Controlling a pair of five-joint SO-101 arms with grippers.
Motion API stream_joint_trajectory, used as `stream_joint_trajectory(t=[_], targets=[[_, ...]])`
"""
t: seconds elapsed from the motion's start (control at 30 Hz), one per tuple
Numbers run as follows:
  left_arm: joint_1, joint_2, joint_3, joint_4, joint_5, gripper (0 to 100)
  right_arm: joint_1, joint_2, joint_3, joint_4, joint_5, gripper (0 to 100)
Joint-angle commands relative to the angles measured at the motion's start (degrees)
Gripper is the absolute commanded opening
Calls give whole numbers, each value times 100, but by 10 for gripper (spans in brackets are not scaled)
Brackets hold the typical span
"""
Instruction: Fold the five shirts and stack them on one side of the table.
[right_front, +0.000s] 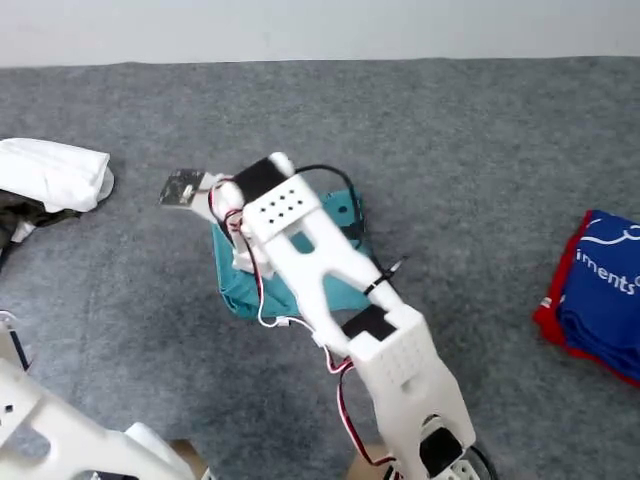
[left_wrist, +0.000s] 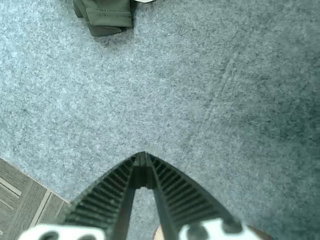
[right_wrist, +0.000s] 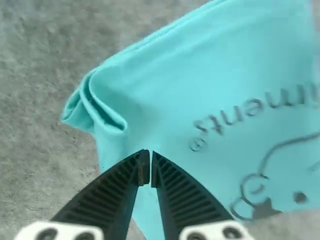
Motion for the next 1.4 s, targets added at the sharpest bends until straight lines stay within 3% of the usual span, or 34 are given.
stream_joint_trajectory(t=[0.0,0.3,0.63,0.97,1.23,1.37], targets=[[35,-114,-31,-79,0,3,-374,40,-105,22,9,9],[35,-114,-31,-79,0,3,-1121,-66,-132,391,-202,9],[35,-114,-31,-88,0,3,-426,-989,-97,567,-158,9],[26,-114,-189,-79,0,3,-629,-330,466,514,-193,9],[35,-114,-215,-88,0,3,-681,769,448,-1174,-185,9],[9,-114,-215,-70,0,3,-541,954,-79,-1323,-185,9]])
